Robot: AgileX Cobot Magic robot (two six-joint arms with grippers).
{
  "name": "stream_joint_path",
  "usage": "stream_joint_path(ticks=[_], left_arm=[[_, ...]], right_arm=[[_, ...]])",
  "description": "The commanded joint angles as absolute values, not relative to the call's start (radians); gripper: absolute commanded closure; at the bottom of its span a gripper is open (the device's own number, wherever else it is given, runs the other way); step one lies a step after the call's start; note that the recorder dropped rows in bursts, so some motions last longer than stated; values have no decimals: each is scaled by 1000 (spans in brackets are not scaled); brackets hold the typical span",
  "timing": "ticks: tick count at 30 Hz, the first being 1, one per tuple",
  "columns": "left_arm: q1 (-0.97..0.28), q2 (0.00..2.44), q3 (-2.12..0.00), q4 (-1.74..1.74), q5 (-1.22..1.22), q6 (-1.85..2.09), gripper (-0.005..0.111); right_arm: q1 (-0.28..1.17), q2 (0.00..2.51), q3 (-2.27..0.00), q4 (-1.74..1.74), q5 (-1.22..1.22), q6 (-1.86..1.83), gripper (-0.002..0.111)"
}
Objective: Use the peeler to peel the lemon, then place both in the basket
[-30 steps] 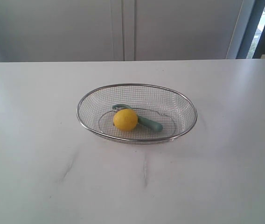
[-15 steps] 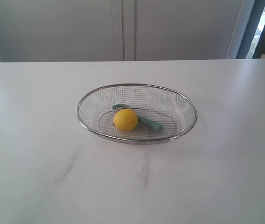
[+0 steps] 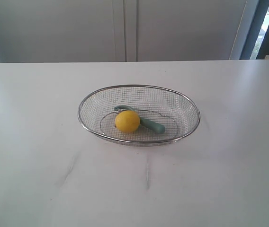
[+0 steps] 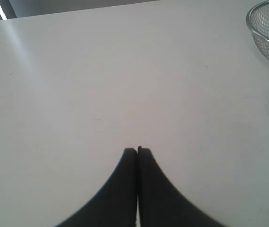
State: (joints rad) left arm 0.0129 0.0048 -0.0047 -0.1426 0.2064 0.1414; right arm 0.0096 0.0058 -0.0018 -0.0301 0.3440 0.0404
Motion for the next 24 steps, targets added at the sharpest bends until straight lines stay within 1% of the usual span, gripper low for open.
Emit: stream_joint_path(ticks=[1, 24], left_arm=[[15, 0, 0, -148, 202, 130, 107], [17, 0, 0, -148, 202, 66, 107]], right_arm=[[12, 0, 0, -31, 335, 41, 108], [12, 0, 0, -31, 335, 41, 108]])
